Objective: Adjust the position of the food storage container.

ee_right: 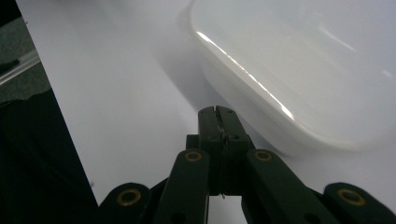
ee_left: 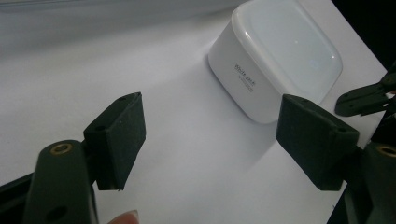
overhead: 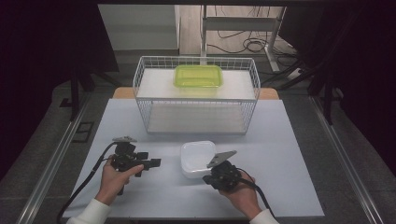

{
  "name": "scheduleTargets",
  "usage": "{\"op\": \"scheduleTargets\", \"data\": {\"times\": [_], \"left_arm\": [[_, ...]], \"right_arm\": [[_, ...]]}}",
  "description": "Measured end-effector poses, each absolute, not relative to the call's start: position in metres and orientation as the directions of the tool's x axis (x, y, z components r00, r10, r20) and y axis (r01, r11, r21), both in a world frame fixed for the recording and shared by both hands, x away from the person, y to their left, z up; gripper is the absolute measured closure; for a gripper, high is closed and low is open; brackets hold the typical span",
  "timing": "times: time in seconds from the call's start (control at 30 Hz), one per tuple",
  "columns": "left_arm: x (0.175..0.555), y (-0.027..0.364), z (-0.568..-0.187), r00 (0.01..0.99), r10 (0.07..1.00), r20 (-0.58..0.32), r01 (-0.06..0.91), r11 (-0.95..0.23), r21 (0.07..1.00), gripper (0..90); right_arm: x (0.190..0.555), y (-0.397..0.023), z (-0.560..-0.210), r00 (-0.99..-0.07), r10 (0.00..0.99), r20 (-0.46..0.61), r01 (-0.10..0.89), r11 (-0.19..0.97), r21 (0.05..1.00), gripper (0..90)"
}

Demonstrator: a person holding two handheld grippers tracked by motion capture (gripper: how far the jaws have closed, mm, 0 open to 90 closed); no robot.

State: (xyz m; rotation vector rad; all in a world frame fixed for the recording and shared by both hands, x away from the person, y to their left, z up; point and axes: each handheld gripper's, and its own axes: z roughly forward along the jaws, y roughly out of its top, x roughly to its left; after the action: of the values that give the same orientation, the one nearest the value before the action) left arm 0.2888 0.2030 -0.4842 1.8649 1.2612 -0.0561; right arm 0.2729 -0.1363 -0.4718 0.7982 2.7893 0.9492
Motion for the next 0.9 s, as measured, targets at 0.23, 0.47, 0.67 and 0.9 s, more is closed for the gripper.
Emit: {"op": "scheduleTargets", "data": {"times": [0.23,0.47,0.67,0.9], "left_arm": [[0.290,0.204,-0.484,0.474,0.742,-0.474,0.782,-0.107,0.614,23.8],[0.286,0.200,-0.485,0.488,0.730,-0.478,0.777,-0.114,0.619,23.7],[0.281,0.202,-0.481,0.490,0.739,-0.461,0.767,-0.115,0.631,23.6],[0.279,0.203,-0.479,0.495,0.737,-0.460,0.761,-0.113,0.639,23.3]], "right_arm": [[0.281,-0.182,-0.463,-0.781,0.605,0.154,0.539,0.527,0.657,51.2],[0.293,-0.208,-0.459,-0.708,0.663,0.243,0.598,0.380,0.706,30.1],[0.307,-0.228,-0.458,-0.658,0.686,0.311,0.634,0.282,0.720,24.4],[0.311,-0.233,-0.458,-0.646,0.688,0.332,0.647,0.262,0.716,23.6]]}}
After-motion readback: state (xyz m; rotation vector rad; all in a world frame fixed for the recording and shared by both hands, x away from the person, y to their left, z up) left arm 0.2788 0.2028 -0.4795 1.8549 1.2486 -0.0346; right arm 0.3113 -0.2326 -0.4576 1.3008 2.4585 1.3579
